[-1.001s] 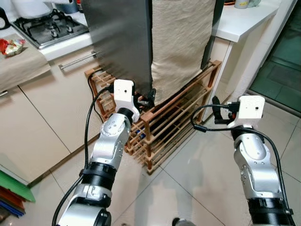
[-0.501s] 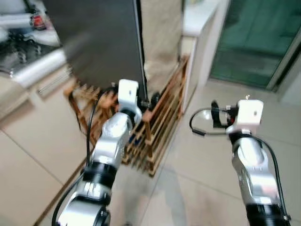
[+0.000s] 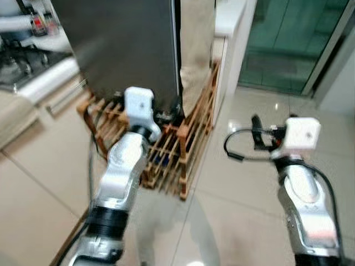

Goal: Restocking fridge

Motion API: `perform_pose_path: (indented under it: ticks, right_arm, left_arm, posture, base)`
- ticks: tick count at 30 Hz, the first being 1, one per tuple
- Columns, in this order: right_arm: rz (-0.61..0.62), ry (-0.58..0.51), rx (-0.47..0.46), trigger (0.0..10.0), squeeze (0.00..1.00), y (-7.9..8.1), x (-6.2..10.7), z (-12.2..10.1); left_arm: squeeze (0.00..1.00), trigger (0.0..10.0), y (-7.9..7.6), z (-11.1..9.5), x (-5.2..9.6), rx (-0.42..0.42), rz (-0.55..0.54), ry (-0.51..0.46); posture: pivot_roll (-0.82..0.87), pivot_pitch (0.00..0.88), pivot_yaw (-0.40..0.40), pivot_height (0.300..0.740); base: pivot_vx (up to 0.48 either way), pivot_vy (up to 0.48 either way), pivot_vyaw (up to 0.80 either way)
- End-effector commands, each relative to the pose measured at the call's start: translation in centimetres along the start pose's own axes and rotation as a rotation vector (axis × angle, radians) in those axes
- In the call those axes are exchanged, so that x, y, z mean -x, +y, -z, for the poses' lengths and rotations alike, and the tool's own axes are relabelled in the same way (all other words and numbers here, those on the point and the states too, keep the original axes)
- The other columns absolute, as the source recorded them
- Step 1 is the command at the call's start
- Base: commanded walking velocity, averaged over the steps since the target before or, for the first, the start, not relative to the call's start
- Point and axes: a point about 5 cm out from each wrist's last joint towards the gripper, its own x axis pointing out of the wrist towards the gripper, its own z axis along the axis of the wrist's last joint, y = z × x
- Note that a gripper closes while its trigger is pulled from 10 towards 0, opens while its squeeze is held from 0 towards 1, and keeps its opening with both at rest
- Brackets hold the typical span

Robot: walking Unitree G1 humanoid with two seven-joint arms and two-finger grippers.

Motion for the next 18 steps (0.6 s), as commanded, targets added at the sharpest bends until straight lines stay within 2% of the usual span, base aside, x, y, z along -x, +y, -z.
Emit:
perform_pose_path:
  ticks: [1,2,3,4,5,8,9,10,14,18]
  right_arm:
    - [0.020,0.047,-0.017,10.0,0.35,-1.2,1.8,0.4]
    - [0.044,0.071,-0.033,10.0,0.35,-1.9,2.8,0.9]
    - [0.044,0.071,-0.033,10.0,0.35,-1.9,2.8,0.9]
    - [0.078,0.088,-0.043,10.0,0.35,-2.6,3.6,1.3]
    - [0.106,0.104,-0.050,10.0,0.35,-3.2,4.3,1.7]
    - [0.087,0.120,-0.034,10.0,0.35,-2.8,4.1,2.0]
    - [0.087,0.120,-0.034,10.0,0.35,-2.8,4.1,2.0]
    - [0.071,0.125,-0.037,10.0,0.36,-2.3,3.6,2.0]
    - [0.057,0.117,-0.030,10.0,0.35,-2.0,2.7,1.9]
    - [0.048,0.111,-0.037,10.0,0.35,-1.7,2.2,2.0]
  left_arm:
    - [0.00,10.0,1.4,0.9,2.4,0.010,-0.027,0.065]
    - [0.00,10.0,1.7,1.3,3.6,0.010,-0.033,0.079]
    - [0.00,10.0,1.7,1.3,3.6,0.010,-0.033,0.079]
    - [0.00,10.0,1.7,1.6,4.5,0.022,-0.036,0.086]
    - [0.00,10.0,1.2,1.6,5.2,0.031,-0.018,0.086]
    - [0.00,10.0,-0.2,1.0,4.5,0.070,0.044,0.076]
    - [0.00,10.0,-0.2,1.0,4.5,0.070,0.044,0.076]
    - [0.00,10.0,-0.5,0.7,3.9,0.056,0.037,0.075]
    - [0.00,10.0,0.5,0.8,2.9,0.038,-0.043,0.098]
    - [0.00,10.0,0.6,0.7,1.9,0.049,-0.069,0.102]
  posture:
    - [-0.09,0.000,0.057,0.740]
    - [-0.09,0.000,0.049,0.740]
    - [-0.09,0.000,0.049,0.740]
    - [-0.09,0.000,0.044,0.740]
    - [-0.09,0.000,0.040,0.740]
    - [-0.09,0.000,0.041,0.740]
    - [-0.09,0.000,0.041,0.740]
    - [-0.09,0.000,0.044,0.740]
    - [-0.09,0.000,0.053,0.740]
    - [-0.09,0.000,0.058,0.740]
  base:
    - [0.000,0.000,0.00]
    - [0.000,0.000,0.00]
    - [0.000,0.000,0.00]
    - [0.000,0.000,0.00]
    - [0.000,0.000,0.00]
    - [0.131,-0.089,0.00]
    - [0.394,-0.266,0.00]
    - [0.412,-0.240,0.00]
    - [0.444,0.000,0.00]
    - [0.468,0.000,0.00]
